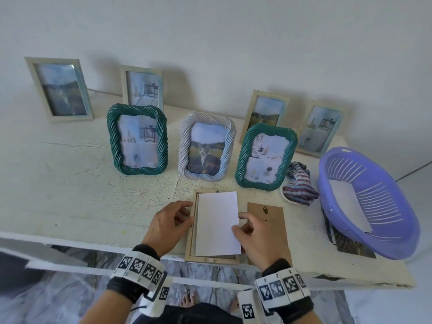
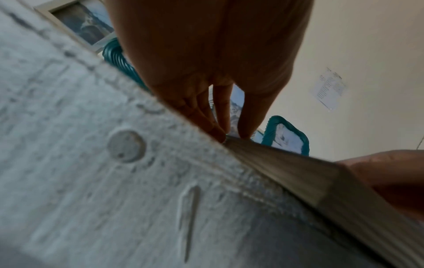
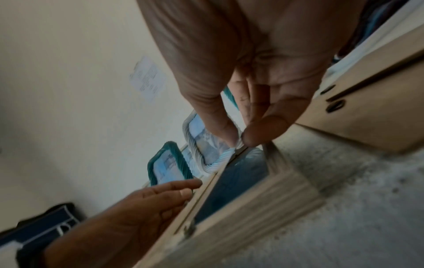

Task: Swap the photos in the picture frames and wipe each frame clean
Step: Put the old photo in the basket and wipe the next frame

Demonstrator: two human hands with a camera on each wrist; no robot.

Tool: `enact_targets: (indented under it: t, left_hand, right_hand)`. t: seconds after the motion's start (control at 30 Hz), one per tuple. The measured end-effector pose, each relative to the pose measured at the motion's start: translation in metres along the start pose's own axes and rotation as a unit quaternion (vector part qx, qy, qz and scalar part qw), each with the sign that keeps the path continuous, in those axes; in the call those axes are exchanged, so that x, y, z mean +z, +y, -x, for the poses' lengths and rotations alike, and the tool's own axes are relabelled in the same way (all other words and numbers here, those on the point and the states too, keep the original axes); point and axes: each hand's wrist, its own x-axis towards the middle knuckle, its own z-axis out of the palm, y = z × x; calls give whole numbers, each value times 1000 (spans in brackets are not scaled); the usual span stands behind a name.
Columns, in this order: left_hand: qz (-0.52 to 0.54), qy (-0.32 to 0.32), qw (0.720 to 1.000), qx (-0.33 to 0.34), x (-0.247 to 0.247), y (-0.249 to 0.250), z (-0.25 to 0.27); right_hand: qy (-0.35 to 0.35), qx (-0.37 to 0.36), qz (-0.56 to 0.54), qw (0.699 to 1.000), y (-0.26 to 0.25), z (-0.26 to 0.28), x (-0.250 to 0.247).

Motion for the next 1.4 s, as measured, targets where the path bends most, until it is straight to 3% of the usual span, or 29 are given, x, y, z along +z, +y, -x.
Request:
enact_targets:
  t: [0.27, 0.5, 0.6, 0.8, 0.87, 1.0, 1.2, 1.3, 1.4]
  left_hand:
    - [15, -6, 999, 28, -2, -5, 3]
    - [28, -17, 999, 43, -3, -12, 2]
    - [30, -27, 998, 56, -4, -15, 3]
    - [33, -36, 996, 80, -5, -21, 4]
    - [37, -37, 995, 82, -5, -21, 4]
    - [50, -37, 995, 83, -5, -23, 2]
    - [46, -33, 995, 82, -4, -23, 3]
    - [42, -31, 995, 82, -4, -24, 3]
    - [35, -27, 995, 85, -3, -23, 3]
  right_hand:
    - [13, -17, 228, 973, -17, 0, 19]
    - [13, -42, 255, 966, -10, -3, 27]
    - [50, -57, 234, 969, -6, -4, 13]
    - [93, 32, 329, 939, 15, 1, -23]
    - [76, 76, 354, 929, 21, 5, -29]
    - [37, 127, 318, 939, 32, 12, -32]
    - [89, 123, 233, 960, 32, 10, -37]
    - [148, 63, 213, 964, 17, 10, -35]
    - [142, -14, 218, 966, -4, 8, -18]
